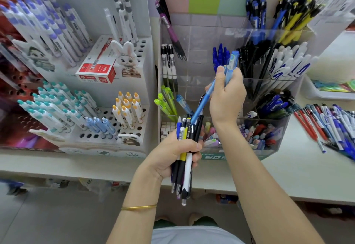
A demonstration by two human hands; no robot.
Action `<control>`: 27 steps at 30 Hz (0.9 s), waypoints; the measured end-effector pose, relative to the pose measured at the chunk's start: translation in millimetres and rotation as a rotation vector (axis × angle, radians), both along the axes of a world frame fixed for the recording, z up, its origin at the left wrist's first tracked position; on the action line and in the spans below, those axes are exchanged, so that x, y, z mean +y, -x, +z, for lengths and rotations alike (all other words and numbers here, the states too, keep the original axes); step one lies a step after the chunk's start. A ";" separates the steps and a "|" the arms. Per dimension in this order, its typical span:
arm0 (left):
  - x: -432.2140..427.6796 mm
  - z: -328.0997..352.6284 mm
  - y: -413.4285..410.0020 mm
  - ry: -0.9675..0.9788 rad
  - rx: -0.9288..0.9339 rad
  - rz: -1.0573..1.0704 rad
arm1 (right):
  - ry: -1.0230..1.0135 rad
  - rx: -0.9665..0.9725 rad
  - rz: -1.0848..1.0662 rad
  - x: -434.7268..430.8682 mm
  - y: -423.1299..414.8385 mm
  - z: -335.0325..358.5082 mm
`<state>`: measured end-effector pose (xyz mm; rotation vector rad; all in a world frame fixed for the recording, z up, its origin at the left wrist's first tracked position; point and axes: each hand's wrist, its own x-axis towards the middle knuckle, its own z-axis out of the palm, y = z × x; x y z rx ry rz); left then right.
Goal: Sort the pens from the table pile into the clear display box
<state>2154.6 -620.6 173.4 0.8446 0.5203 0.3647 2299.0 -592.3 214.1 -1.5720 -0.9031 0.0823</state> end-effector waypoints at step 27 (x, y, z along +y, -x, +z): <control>9.1 1.6 21.4 -0.076 0.006 0.110 | -0.210 0.124 0.152 3.9 21.9 -30.5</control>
